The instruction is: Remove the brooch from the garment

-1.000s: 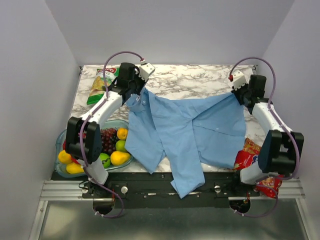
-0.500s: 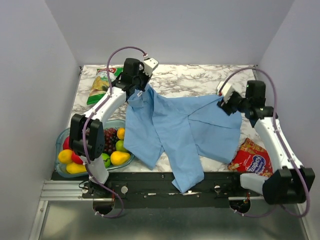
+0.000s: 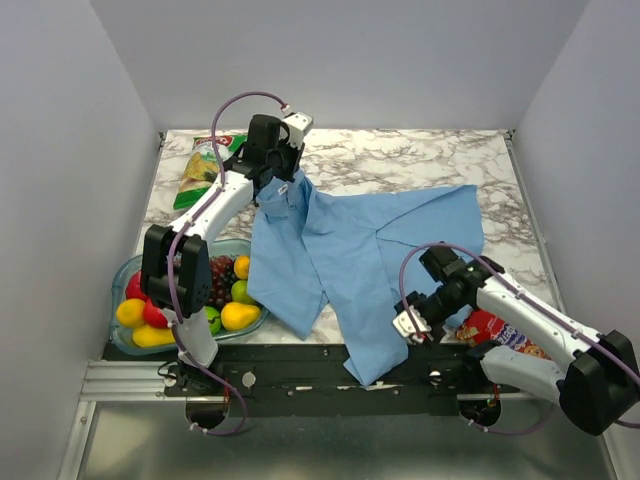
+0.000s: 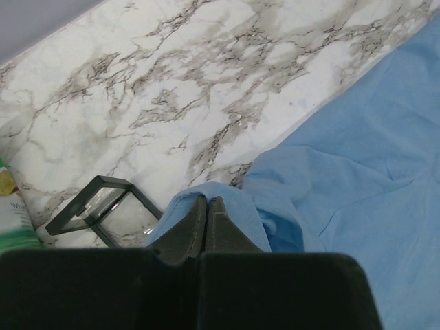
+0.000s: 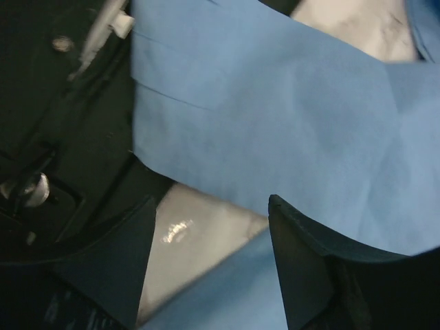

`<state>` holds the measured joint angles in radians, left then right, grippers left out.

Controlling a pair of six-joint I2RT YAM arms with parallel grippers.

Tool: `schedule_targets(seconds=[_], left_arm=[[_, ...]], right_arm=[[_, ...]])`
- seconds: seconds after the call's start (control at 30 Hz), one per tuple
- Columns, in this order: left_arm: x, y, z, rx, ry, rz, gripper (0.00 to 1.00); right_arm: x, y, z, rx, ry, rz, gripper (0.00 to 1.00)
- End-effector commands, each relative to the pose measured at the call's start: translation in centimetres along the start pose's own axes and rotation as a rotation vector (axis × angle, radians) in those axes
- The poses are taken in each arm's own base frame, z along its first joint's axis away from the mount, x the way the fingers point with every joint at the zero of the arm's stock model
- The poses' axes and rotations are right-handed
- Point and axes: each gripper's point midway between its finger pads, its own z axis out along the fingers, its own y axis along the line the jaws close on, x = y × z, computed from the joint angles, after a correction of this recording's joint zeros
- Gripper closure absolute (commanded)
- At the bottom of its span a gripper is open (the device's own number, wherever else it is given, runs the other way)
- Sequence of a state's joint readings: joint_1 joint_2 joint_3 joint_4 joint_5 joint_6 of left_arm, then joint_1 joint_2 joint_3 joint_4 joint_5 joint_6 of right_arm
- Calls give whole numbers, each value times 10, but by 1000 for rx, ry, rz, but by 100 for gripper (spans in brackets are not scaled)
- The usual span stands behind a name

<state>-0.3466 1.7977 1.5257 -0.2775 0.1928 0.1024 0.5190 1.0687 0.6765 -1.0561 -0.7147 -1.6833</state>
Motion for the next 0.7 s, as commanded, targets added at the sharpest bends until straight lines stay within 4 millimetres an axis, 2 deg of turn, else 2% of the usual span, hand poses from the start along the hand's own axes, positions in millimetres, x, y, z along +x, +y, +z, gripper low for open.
schedule_targets(seconds=[0.0, 0.07, 0.2, 0.33, 0.4, 0.53, 0.57, 0.6, 0.67], left_arm=[[-2, -8, 5, 24, -21, -90, 100], [-3, -9, 3, 29, -24, -94, 100], [-4, -13, 1, 43, -22, -118, 100], [-9, -12, -3, 38, -31, -118, 100], [-9, -12, -3, 41, -29, -124, 100], [-10, -14, -4, 49, -31, -138, 100], [-9, -15, -4, 52, -27, -142, 100], [-8, -16, -4, 54, -24, -144, 100], [-8, -17, -5, 59, -21, -143, 100]], right_arm=[[-22, 23, 21, -97, -123, -160, 25], [-25, 30, 30, -156, -140, -149, 24], [-30, 30, 42, -223, -141, -93, 24], [-24, 37, 54, -304, -98, -34, 24], [-21, 34, 60, -302, -73, -5, 25], [-13, 12, 75, -184, 5, 30, 32], [-13, 2, 81, -126, 14, 37, 33], [-7, -6, 82, -81, 56, 34, 34], [-8, -21, 84, -3, 70, 26, 39]])
